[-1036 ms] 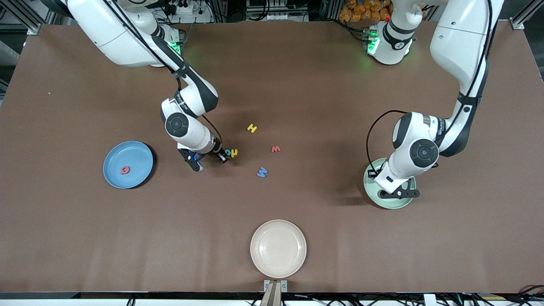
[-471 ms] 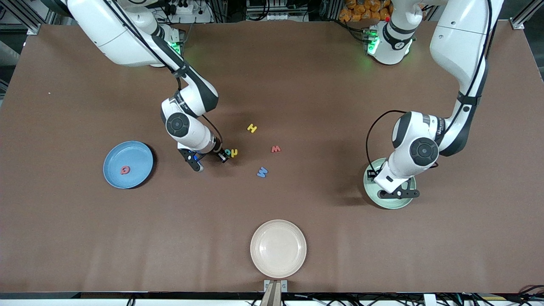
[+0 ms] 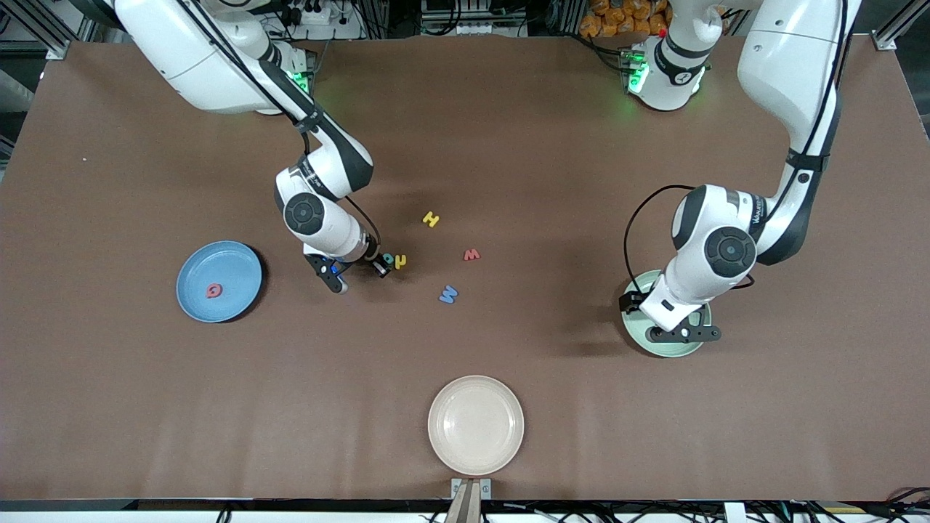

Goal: Sort uppercase to blue plate, lowercase to green plate
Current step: 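Lift the teal letter with the right gripper while the left gripper withdraws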

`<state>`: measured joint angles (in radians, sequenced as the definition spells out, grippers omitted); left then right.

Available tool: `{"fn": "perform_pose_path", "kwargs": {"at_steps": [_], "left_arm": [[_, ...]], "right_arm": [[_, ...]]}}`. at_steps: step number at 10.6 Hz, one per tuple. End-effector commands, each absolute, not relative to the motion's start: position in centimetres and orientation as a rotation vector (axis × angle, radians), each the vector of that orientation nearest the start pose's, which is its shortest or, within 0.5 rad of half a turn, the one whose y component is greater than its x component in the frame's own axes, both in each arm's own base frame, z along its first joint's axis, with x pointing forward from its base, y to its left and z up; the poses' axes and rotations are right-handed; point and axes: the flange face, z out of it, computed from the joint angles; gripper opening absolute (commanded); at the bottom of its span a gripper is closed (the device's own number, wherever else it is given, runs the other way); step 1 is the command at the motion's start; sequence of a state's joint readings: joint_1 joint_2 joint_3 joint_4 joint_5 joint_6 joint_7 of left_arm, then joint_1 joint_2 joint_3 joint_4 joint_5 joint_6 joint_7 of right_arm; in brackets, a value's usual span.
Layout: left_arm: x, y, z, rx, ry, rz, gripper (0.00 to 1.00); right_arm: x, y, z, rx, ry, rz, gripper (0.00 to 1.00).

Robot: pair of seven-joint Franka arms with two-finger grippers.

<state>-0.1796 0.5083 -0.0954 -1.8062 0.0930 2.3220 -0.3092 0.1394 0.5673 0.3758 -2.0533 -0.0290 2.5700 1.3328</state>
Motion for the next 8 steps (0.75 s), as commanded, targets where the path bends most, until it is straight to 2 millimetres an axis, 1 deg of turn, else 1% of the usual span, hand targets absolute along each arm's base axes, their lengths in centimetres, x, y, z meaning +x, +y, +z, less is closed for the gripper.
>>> {"fn": "perform_pose_path", "kwargs": {"at_steps": [1, 3, 6, 8], "left_arm": [[62.5, -20.6, 29.3, -3.115, 0.069, -0.003, 1.00], [61.8, -23.9, 30.4, -3.119, 0.024, -0.024, 1.00], [59.9, -28.7, 30.8, -3.124, -0.003, -0.038, 1.00], [58.3, -33.1, 31.1, -3.129, 0.074, -0.057, 1.00]], "right_arm": [[51.7, 29.6, 16.7, -2.763, 1.240, 0.207, 0.27], [51.7, 29.6, 16.7, -2.767, 1.234, 0.201, 0.25], [51.7, 29.5, 16.8, -2.778, 1.218, 0.196, 0.24], [52.0, 29.4, 17.0, -2.784, 1.209, 0.185, 0.24]]}}
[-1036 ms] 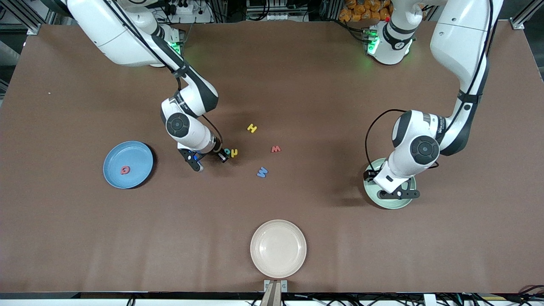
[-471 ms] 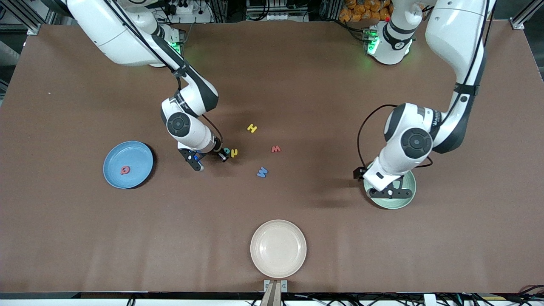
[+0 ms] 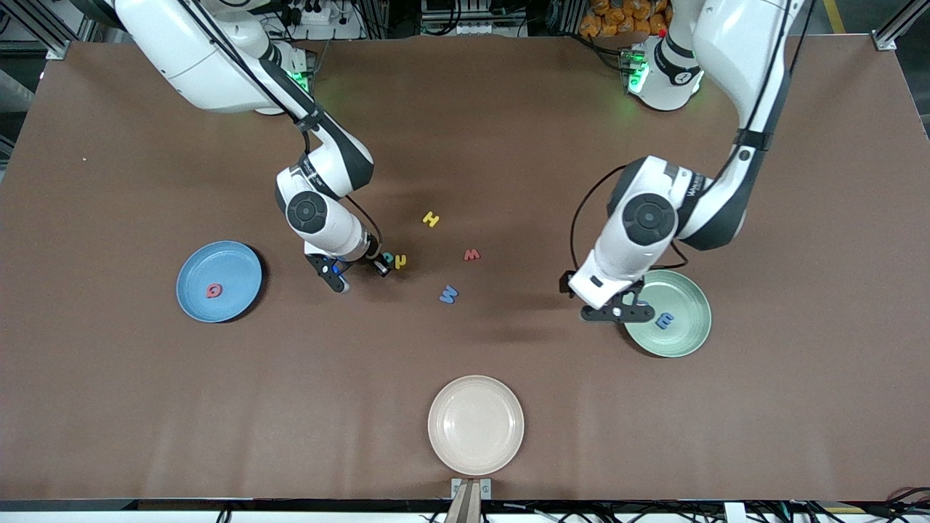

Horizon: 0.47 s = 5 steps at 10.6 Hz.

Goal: Sort uppercase to blue plate, lowercase to green plate
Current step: 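Lift the teal letter with the right gripper while the left gripper withdraws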

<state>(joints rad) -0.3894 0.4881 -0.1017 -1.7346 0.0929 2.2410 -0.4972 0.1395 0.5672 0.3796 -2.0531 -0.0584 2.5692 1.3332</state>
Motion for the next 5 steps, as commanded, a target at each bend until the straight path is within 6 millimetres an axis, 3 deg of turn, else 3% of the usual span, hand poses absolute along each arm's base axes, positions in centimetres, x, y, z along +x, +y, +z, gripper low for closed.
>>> {"fn": "perform_pose_path", "kwargs": {"at_steps": [1, 4, 5], "left_arm": [[57.3, -35.1, 31.2, -3.128, 0.124, -0.065, 1.00], [54.5, -41.0, 30.5, -3.066, 0.407, -0.125, 1.00], [53.9, -42.1, 29.6, -3.025, 0.483, -0.139, 1.00]], "right_arm": [[52.3, 29.4, 17.3, -2.793, 1.210, 0.192, 0.24], [53.1, 29.1, 18.1, -2.847, 1.141, 0.216, 0.24], [53.3, 28.5, 18.1, -2.863, 1.113, 0.223, 0.24]]}}
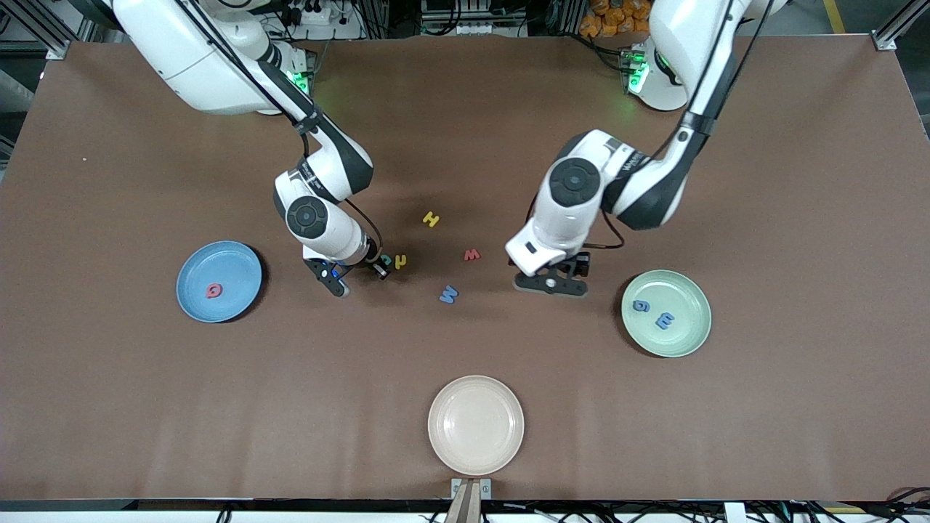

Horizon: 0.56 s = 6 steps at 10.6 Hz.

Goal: Sort uppercase to blue plate, lowercase to green plate
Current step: 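Lift the teal letter with the right gripper while the left gripper withdraws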

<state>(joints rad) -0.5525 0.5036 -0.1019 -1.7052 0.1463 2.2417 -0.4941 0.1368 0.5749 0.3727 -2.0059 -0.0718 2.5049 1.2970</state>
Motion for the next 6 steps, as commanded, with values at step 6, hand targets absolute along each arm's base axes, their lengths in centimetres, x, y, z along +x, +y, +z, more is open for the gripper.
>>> {"fn": "perform_pose_path", "kwargs": {"at_steps": [6], "left_arm": [[51.0, -51.5, 26.5, -3.142, 0.518, -0.194, 1.00]], "right_arm": [[54.4, 24.3, 18.3, -2.999, 0.813, 0.307, 0.25]]}}
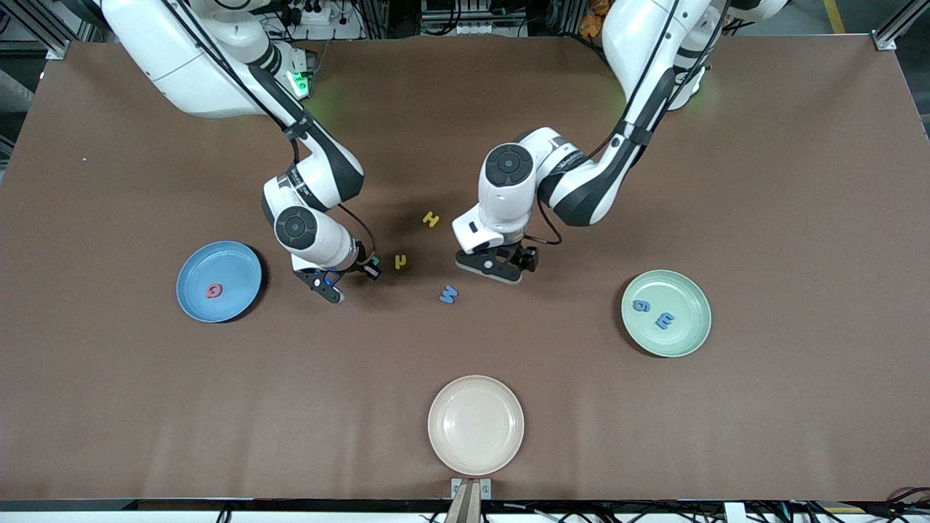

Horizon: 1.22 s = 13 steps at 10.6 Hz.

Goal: Sort uppercase to blue plate, lowercase to green plate
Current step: 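Place the teal letter on the blue plate while the left gripper reaches yellow d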

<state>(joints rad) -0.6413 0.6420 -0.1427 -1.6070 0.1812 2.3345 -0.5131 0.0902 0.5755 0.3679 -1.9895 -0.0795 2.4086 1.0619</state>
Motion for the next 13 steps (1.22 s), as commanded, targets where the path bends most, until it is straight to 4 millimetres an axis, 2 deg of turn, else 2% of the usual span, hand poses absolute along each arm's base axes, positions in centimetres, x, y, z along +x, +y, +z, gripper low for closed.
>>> {"fn": "perform_pose_path", "kwargs": {"at_steps": [1, 2, 3, 6, 8, 9, 11, 13], "left_arm": [[50.7, -52.7, 26.4, -3.156, 0.490, -0.206, 1.00], [50.2, -53.5, 26.1, -3.163, 0.480, -0.209, 1.00], [49.8, -54.4, 26.3, -3.184, 0.444, -0.230, 1.00], [47.9, -58.3, 25.6, -3.237, 0.302, -0.262, 1.00], [47.9, -60.2, 25.7, -3.274, 0.186, -0.291, 1.00], [48.0, -60.8, 25.5, -3.287, 0.133, -0.295, 0.93], [47.6, -62.3, 24.7, -3.286, 0.098, -0.330, 0.87], [46.5, -64.2, 23.5, -3.276, 0.069, -0.377, 0.85]], "right_arm": [[54.9, 23.0, 18.4, -3.017, 0.730, 0.311, 0.24], [55.3, 21.6, 18.3, -3.037, 0.634, 0.323, 0.24], [55.6, 20.3, 18.5, -3.051, 0.609, 0.338, 0.24], [56.4, 17.2, 20.3, -3.110, 0.454, 0.381, 0.24], [57.3, 14.4, 22.1, -3.142, 0.342, 0.466, 0.24], [57.9, 12.9, 22.8, -3.151, 0.276, 0.486, 0.24], [59.0, 8.6, 23.6, -3.160, 0.094, 0.463, 0.24], [59.6, 4.1, 24.0, -3.153, -0.078, 0.515, 0.24]]}}
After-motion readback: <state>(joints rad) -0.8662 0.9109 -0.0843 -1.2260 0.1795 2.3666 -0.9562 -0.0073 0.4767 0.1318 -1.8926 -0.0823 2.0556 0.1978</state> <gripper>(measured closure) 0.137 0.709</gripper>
